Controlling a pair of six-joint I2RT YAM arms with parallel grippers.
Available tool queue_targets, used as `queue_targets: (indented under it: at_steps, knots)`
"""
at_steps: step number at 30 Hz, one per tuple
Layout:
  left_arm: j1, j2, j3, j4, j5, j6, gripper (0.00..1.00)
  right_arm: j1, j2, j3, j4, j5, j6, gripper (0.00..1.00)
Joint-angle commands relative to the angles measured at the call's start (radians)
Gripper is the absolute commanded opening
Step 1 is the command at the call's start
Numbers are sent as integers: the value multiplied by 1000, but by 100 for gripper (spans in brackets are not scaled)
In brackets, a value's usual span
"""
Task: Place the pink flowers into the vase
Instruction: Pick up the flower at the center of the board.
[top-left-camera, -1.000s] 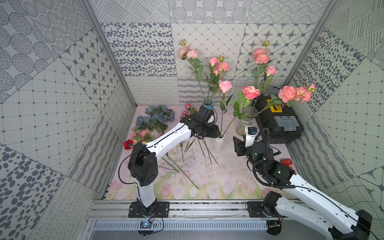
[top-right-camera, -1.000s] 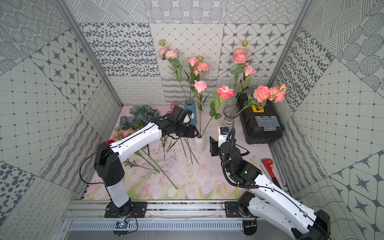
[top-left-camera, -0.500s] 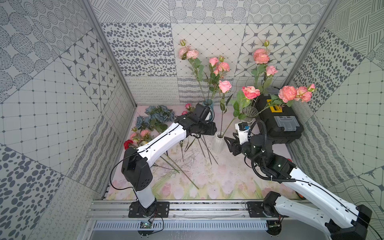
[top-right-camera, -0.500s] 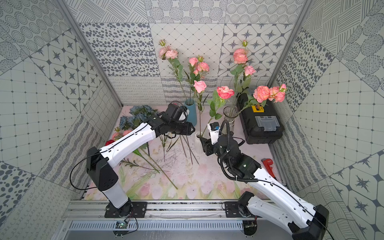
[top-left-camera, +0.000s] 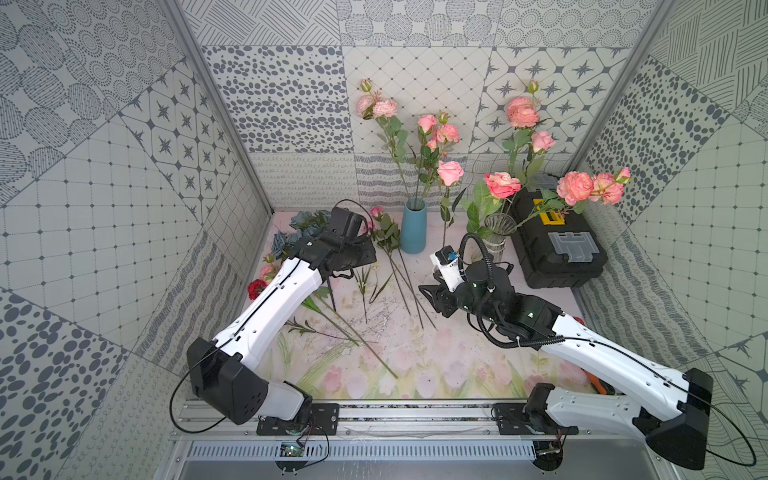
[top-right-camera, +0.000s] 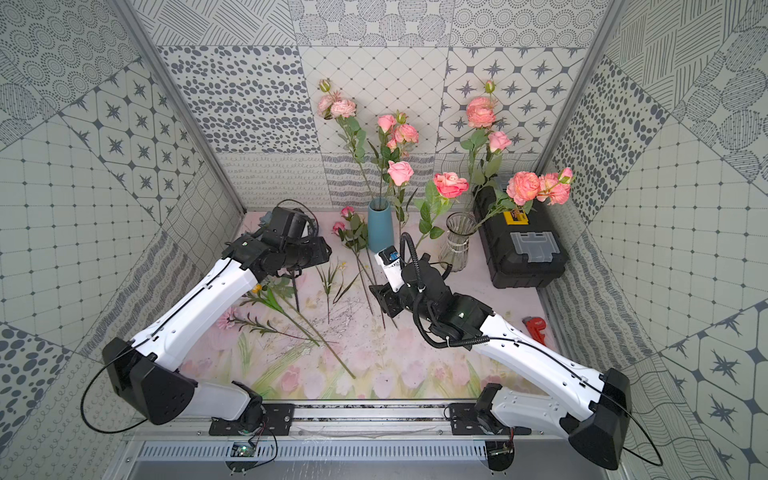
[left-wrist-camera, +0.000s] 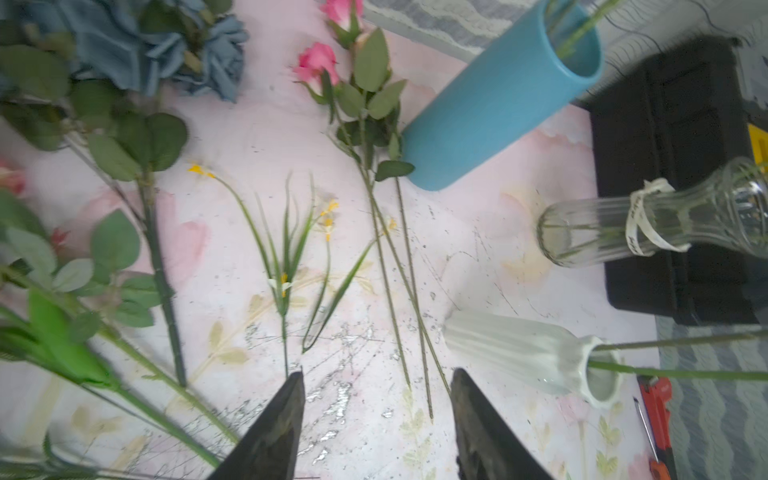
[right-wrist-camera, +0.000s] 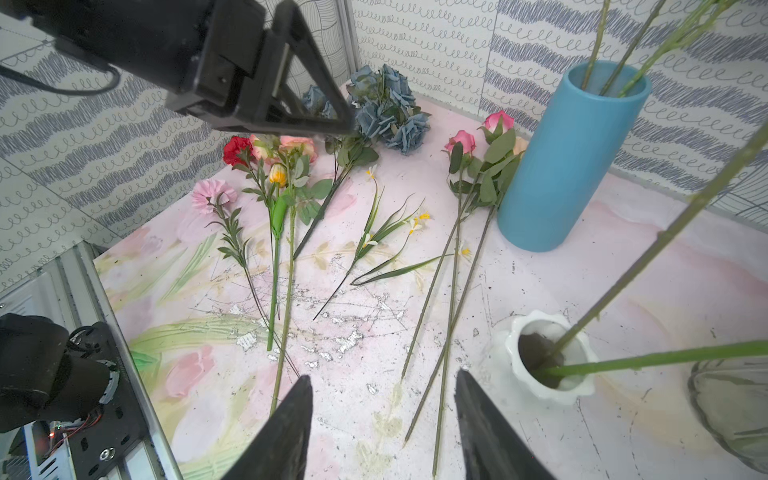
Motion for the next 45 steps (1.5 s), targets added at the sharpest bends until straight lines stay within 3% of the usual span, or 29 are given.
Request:
queue_targets:
  at_steps: [1,10,19,31,40,45]
  knots:
    - [76,-88,-57,-80,-100,-82,56,4,-9,38,111,-29,18,55]
    - [157,-143,-64,-227,-229,-146,57,4,2,40,195,-215,37,55]
    - [323,-219,-228,-261,-215,-255,58,2,-6,-23,219,-165,34,55]
    - [331,-134,-299,-136,-193,-316,55,-25,-68,-107,251,-122,52,56]
    - [336,-64,-350,-47,-101,-340,50,-47,-119,-174,272,-114,78,56]
    - [395,-88,-358,-76,-101,-341,50,-51,-132,-200,282,-114,91,56]
